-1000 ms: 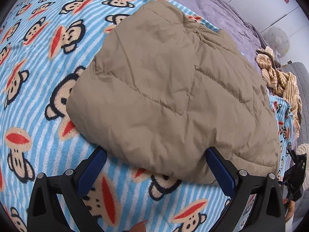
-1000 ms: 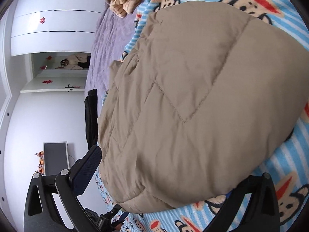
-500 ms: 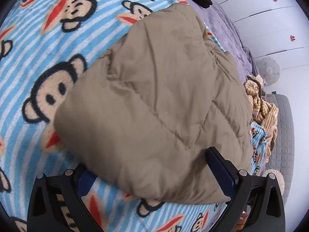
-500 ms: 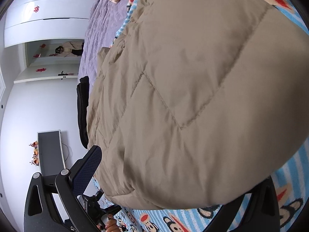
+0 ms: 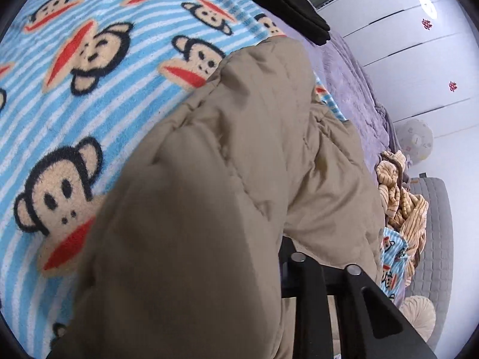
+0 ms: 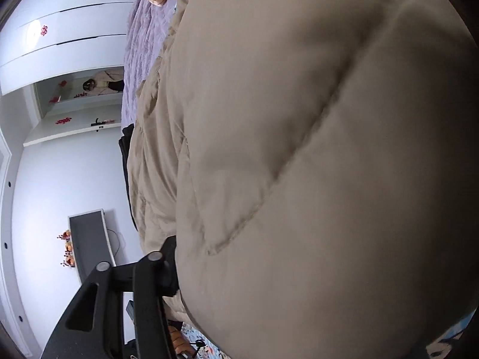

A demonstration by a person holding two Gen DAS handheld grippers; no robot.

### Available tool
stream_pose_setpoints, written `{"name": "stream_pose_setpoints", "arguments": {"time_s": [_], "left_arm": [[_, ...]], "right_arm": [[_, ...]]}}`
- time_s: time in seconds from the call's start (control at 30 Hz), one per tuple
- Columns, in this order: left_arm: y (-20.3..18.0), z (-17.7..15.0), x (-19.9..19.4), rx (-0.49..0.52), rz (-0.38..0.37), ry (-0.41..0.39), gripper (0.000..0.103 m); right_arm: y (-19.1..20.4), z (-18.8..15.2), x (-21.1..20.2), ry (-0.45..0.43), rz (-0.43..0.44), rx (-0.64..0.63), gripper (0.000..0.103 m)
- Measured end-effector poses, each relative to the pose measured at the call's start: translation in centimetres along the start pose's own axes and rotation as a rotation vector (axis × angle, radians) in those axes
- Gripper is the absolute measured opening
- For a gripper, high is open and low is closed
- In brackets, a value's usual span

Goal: Fold large clothes

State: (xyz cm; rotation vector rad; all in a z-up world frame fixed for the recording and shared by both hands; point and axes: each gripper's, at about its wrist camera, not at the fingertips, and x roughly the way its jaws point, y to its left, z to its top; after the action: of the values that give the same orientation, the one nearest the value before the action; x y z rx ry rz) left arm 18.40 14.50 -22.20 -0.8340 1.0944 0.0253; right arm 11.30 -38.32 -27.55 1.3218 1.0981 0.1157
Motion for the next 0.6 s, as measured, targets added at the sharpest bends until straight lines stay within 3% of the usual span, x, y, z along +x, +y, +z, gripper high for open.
{"name": "stream_pose_setpoints", "arguments": {"time_s": [0.07,0.17,0.43,0.6], "left_arm": [[-1.7,-0.6,-1.5,0.078,0.028,-0.037,0.02],[-3.0,-1.8,-4.0,0.155,0.048,-0.082,0.019],[-3.2,-6.9,-9.2,0.185,0.049,-0.125,0.018],[-0.7,-11.9,-11.2,0.165,0.08,-0.091,0.018]], "right_arm": [[0.5,-0.2,-0.6,0.004,0.003,-0.037,0.033],[1.4,-0.5,-2.0,0.016,0.009,-0.085,0.028],[0.3,-2.4,-5.5,0.092,0.001,-0.131,0.027],[-2.3,-4.8,-8.2,0.133,-0.033,-0.123,0.027]]}}
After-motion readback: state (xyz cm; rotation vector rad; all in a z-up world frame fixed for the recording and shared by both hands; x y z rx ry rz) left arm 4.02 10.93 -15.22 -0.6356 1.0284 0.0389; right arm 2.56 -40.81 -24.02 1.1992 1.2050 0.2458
